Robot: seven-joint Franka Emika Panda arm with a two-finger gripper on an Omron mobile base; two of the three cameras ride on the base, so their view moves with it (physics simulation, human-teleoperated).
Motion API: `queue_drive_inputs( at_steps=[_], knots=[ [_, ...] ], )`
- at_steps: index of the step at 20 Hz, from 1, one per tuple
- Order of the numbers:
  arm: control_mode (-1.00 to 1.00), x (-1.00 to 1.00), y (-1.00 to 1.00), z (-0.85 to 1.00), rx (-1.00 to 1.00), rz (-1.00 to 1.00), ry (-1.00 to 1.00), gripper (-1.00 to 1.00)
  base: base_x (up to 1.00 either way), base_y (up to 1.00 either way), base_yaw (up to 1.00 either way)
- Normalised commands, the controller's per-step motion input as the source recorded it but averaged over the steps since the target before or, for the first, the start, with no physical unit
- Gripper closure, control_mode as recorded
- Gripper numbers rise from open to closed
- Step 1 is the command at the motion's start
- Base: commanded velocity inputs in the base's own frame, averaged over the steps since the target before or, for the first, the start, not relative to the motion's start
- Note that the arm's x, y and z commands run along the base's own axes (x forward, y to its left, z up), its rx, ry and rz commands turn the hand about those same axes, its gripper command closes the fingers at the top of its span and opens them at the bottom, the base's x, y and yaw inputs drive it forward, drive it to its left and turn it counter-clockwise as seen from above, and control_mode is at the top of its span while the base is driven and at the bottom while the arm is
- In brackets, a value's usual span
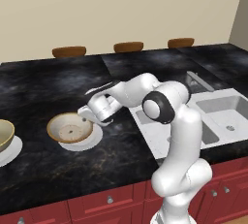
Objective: Move the bowls from the cabinet to the plates on the dining table.
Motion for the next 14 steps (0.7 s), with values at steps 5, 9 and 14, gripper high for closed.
queue_drive_inputs(
  at_steps=[5, 9, 14],
  knots=[
    [-1.00, -0.24, -0.27, 0.47, 0.00, -0.11, 0.00, -1.00, 0.00, 0.00, 0.00],
    [-1.00, -0.52, -0.54, 0.58, 0.00, -0.23, 0.00, -1.00, 0.00, 0.00, 0.00],
    [-1.00, -0.49, -0.35, 0.61, -0.01, -0.15, -0.01, -1.00, 0.00, 0.00, 0.00]
  ],
)
